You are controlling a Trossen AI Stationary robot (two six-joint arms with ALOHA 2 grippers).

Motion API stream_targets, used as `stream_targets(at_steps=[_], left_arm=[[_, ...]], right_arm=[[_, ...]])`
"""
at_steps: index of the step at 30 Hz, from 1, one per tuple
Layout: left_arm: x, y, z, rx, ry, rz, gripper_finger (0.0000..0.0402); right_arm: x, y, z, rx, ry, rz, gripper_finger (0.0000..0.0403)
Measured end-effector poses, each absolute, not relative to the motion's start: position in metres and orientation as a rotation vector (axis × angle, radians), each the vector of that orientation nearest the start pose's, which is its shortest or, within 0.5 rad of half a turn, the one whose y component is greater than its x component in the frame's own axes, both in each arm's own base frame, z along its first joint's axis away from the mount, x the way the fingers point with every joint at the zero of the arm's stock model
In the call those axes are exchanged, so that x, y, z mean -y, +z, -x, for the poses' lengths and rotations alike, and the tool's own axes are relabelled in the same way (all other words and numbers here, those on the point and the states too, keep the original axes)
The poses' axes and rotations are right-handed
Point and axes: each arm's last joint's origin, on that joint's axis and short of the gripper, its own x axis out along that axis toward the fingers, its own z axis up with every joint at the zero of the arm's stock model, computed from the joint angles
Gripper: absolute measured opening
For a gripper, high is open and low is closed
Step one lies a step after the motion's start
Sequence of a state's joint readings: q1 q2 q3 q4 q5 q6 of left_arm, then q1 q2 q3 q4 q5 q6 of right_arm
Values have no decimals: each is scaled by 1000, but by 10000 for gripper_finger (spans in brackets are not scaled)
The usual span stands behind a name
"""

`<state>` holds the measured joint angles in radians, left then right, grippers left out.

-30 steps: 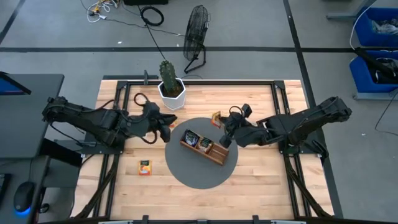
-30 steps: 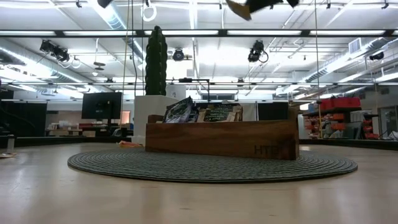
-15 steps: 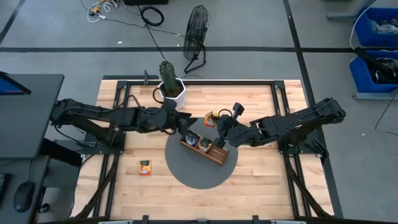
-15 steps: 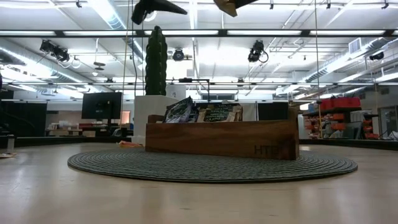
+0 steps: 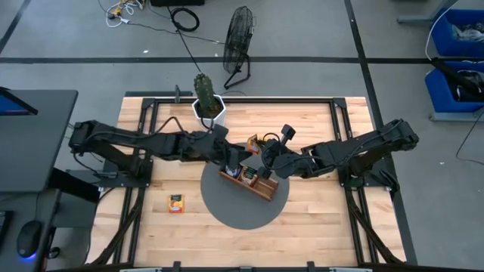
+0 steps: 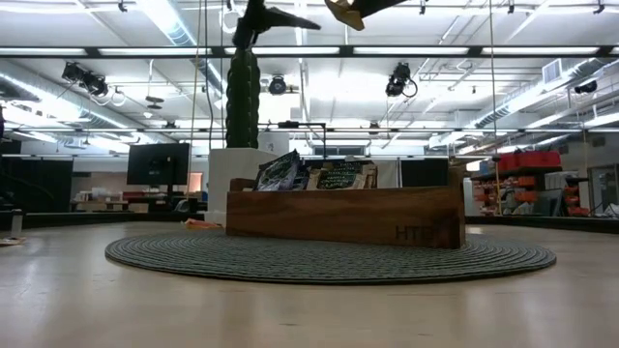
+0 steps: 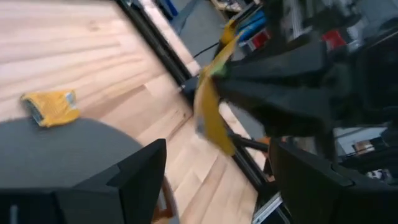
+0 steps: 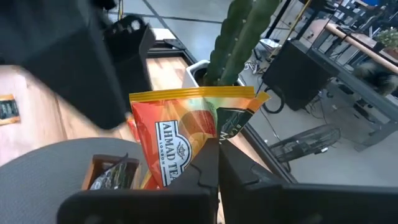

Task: Pick & Place Tea
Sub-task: Put the orange tea bag into the right section of the wooden organizer

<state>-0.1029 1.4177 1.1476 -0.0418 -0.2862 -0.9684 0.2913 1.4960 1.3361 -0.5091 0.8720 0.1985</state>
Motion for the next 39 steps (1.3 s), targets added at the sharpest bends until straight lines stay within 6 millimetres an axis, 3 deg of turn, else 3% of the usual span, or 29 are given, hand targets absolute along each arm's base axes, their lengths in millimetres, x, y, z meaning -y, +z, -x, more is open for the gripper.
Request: stream_targets(at_steps=[5, 10, 27, 31, 35, 39], left_arm=[[25, 325, -323, -201, 327, 904, 284], [24, 325, -323, -190, 347, 900, 247], [20, 325, -323, -204, 344, 791, 17], [21, 325, -323, -213, 334, 752, 12], [22, 325, -323, -220, 313, 729, 8], [28, 325, -323, -247, 256, 656, 7]], right_arm=[[-70, 333, -312, -507, -610, 184, 0], [-71, 333, -313, -511, -591, 177, 0], [-72, 333, -313, -518, -563, 168, 0], [-72, 333, -313, -518, -563, 168, 8], [-71, 338, -308, -519, -548, 176, 44], [-67, 362, -298, -488, -561, 152, 99]])
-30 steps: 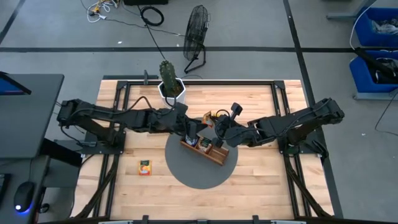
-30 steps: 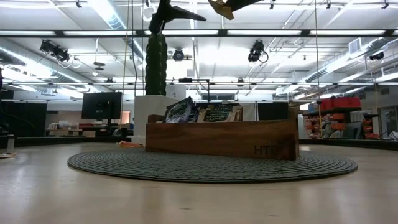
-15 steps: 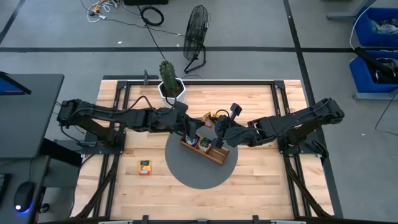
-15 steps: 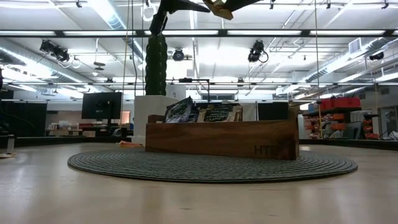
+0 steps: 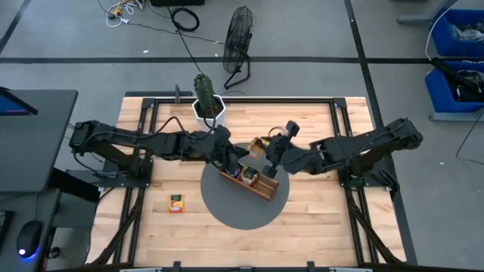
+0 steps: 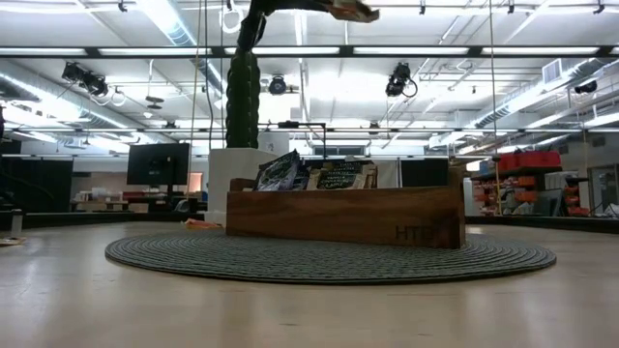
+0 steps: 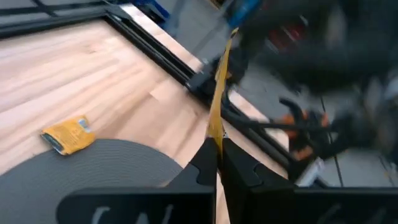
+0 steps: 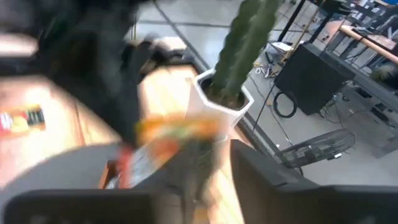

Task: Pick & Place Tea
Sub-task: Put the orange tea bag into the right section of the wooden organizer

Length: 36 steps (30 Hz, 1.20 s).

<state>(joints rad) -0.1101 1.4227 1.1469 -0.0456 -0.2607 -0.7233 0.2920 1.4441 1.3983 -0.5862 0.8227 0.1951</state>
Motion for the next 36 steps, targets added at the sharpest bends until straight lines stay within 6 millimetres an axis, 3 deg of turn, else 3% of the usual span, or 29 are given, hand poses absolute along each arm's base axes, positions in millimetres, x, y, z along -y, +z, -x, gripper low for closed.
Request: stream_targets(at_steps=[4, 9, 13, 18, 30, 33, 36], left_arm=[[39, 325, -322, -287, 162, 566, 5], [50, 328, -322, -268, 102, 456, 6], [52, 329, -321, -257, 102, 446, 5], [51, 330, -322, -237, 127, 442, 5], [51, 336, -323, -175, 114, 434, 6], [51, 337, -323, -171, 112, 434, 5], [51, 338, -323, -163, 110, 435, 5]], right_arm=[[-60, 390, -285, -471, -544, 115, 153], [-50, 417, -275, -507, -219, -89, 204], [-44, 421, -271, -576, -47, -212, 227], [-43, 417, -269, -634, -26, -241, 233], [-43, 408, -280, -657, -74, -239, 205], [-43, 408, -280, -656, -73, -240, 168], [-44, 408, -280, -659, -63, -250, 97]])
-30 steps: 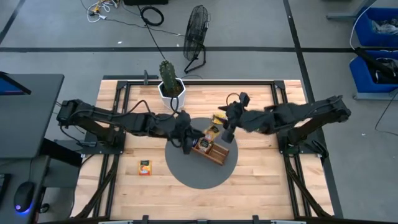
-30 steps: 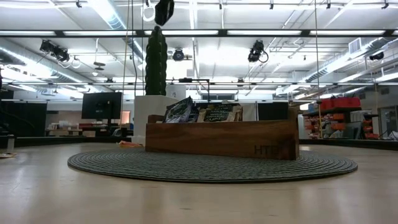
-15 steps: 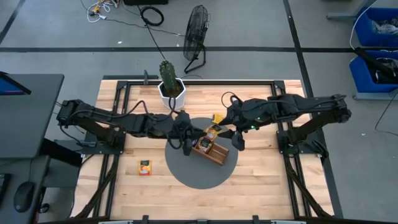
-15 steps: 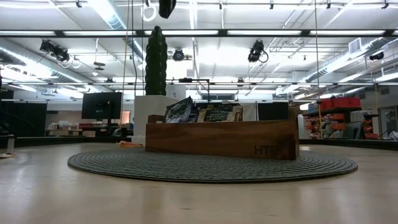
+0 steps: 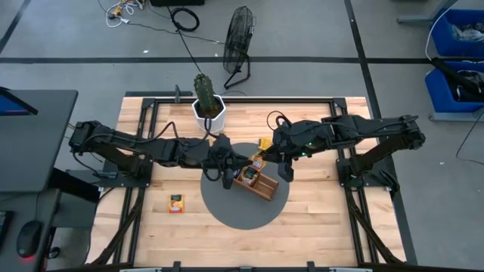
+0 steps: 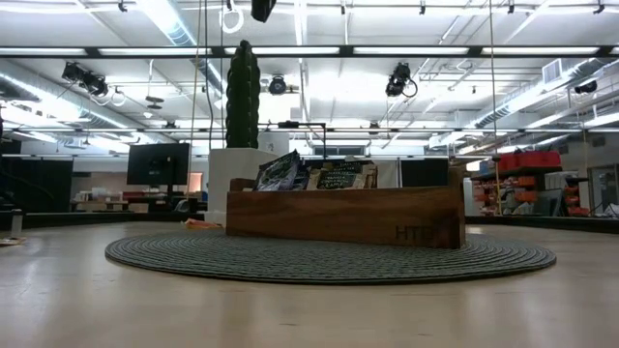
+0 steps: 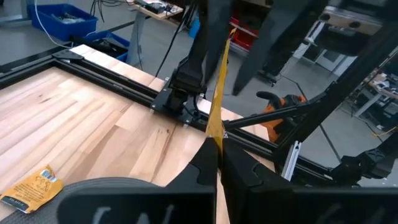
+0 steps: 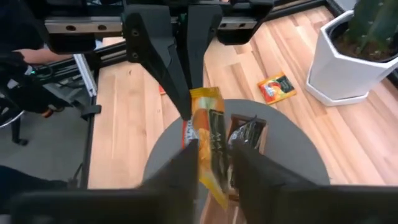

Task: Pick & Place Tea
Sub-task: Put the orange tea bag into the right section of the wooden organizer

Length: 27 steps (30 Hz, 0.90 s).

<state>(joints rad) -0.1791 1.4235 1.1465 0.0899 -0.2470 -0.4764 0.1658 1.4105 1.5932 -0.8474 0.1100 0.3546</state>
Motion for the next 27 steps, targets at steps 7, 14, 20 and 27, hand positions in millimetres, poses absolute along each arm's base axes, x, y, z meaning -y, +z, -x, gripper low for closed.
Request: stream_targets(at_steps=[7, 14, 20, 27], left_arm=[[51, 338, -324, -160, 109, 437, 7], [52, 332, -320, -232, 126, 419, 53], [53, 329, -310, -327, 136, 394, 76], [48, 332, -295, -378, 216, 336, 70]], right_arm=[[-44, 408, -280, -660, -55, -258, 6], [-44, 407, -278, -673, -118, -240, 2], [-44, 406, -274, -695, -141, -281, 1], [-60, 382, -282, -839, -164, -310, 1]])
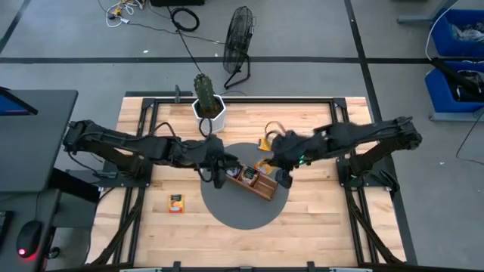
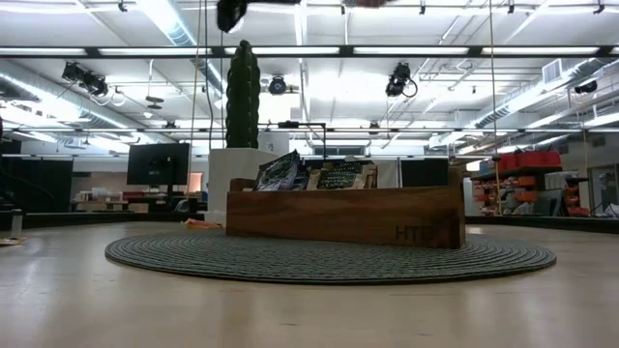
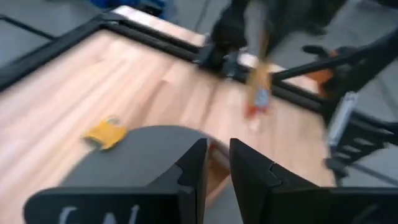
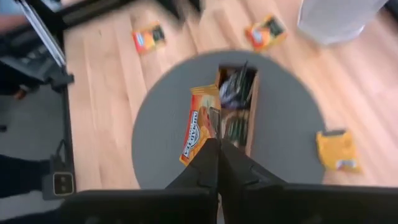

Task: Pick & Place Tea
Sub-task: Put the orange tea bag into the right section of the wooden organizer

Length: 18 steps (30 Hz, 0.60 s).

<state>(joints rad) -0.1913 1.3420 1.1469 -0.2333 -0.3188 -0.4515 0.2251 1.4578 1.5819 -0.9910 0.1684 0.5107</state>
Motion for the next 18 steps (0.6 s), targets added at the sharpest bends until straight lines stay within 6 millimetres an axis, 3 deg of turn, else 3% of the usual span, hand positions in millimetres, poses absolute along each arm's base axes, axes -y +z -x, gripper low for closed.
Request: stream_targets(at_steps=[9, 18], left_arm=[[35, 343, -281, -355, 310, 281, 64], [32, 346, -279, -340, 324, 277, 64]], right_arm=[[-86, 304, -312, -1050, -270, -343, 0], [-91, 247, -335, -1234, -334, -248, 0]])
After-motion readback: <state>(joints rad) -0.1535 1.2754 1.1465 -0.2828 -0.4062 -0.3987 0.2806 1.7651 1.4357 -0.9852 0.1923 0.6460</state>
